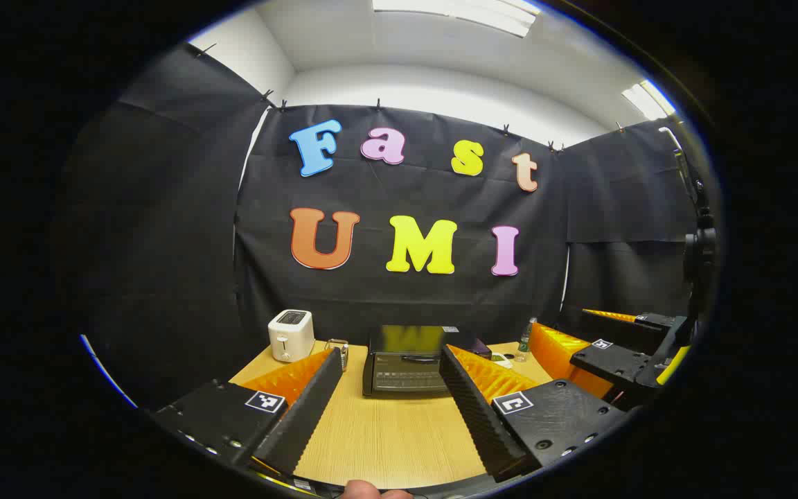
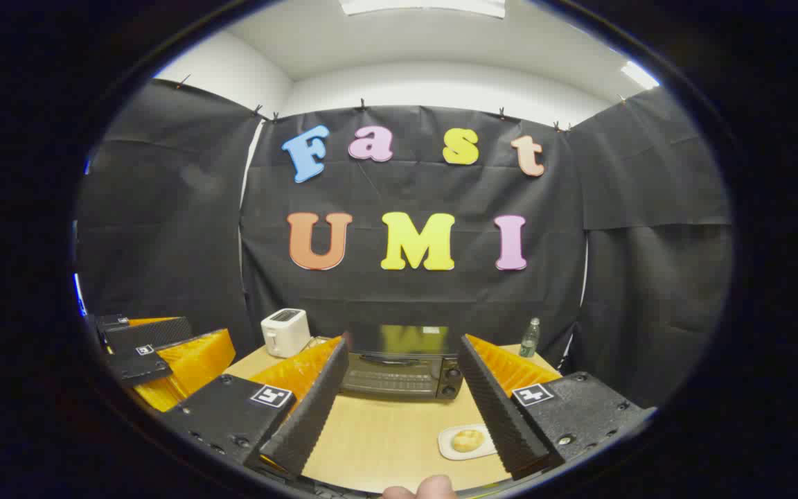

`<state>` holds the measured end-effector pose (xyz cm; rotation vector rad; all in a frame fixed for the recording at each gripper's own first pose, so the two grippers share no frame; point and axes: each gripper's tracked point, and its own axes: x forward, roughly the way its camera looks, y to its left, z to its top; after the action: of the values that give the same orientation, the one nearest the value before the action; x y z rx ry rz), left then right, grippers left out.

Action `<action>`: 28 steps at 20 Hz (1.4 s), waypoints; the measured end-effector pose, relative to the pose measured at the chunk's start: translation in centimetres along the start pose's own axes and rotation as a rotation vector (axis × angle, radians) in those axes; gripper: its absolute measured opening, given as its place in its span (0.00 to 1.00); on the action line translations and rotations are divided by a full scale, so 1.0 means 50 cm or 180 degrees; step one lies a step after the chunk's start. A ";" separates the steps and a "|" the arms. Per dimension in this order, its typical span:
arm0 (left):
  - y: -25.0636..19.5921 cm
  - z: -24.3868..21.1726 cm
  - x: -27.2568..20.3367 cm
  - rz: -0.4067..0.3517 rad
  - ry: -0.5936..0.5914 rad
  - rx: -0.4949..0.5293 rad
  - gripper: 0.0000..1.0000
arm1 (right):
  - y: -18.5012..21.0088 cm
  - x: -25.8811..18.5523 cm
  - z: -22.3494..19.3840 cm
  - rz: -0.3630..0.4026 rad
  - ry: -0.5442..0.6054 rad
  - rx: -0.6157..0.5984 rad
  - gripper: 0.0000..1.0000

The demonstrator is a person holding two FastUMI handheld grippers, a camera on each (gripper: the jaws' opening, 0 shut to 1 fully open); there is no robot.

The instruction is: Open the electric oven with the left hand, put the food in, and close the electric oven.

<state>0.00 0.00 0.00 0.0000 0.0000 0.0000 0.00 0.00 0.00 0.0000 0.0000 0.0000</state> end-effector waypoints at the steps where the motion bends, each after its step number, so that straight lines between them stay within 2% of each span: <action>1: -0.003 0.001 0.000 -0.0005 -0.0005 0.0014 0.93 | -0.003 0.000 -0.002 -0.0001 0.0009 0.0003 0.97; 18: -0.032 -0.007 0.014 -0.0014 0.0017 0.0092 0.93 | -0.029 0.015 -0.006 -0.0006 -0.0009 0.0009 0.97; 28: -0.047 -0.026 0.046 0.0155 0.0065 0.0110 0.93 | -0.089 0.044 -0.053 -0.0031 0.0121 0.0088 0.98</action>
<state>2.29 -2.33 -1.28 0.0346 0.0204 0.0488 2.20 -4.46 -2.63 0.0278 0.0381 -0.0097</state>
